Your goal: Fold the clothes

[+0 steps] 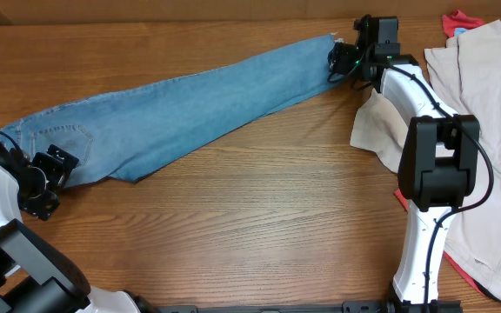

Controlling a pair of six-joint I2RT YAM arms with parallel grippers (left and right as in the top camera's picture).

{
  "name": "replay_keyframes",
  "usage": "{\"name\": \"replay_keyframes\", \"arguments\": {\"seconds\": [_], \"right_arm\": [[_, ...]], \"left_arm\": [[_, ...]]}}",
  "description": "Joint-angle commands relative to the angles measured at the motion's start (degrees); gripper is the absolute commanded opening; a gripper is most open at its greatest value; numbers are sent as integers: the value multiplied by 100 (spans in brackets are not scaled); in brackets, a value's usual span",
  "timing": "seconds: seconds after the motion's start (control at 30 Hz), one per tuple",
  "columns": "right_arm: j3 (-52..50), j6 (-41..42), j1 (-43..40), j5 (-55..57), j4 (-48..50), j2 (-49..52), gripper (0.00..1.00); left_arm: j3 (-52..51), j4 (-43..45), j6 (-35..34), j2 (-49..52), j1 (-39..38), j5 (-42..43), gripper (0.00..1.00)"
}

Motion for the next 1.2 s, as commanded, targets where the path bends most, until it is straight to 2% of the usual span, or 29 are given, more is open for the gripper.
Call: {"name": "replay_keyframes", "arguments": {"seconds": [0.0, 0.2, 0.47, 1.17], "right_arm": [[118, -98, 20, 116, 59, 17, 73], [118, -116, 20, 133, 66, 223, 73], [118, -118, 20, -55, 308, 236, 66], [-118, -245, 15, 146, 474, 323, 63]], "left_arm": [[74, -17, 155, 33, -20, -35, 100], [74, -17, 155, 33, -20, -35, 100], [74, -28, 155, 33, -20, -33, 100], [74, -37, 153, 33, -20, -33, 100]]}}
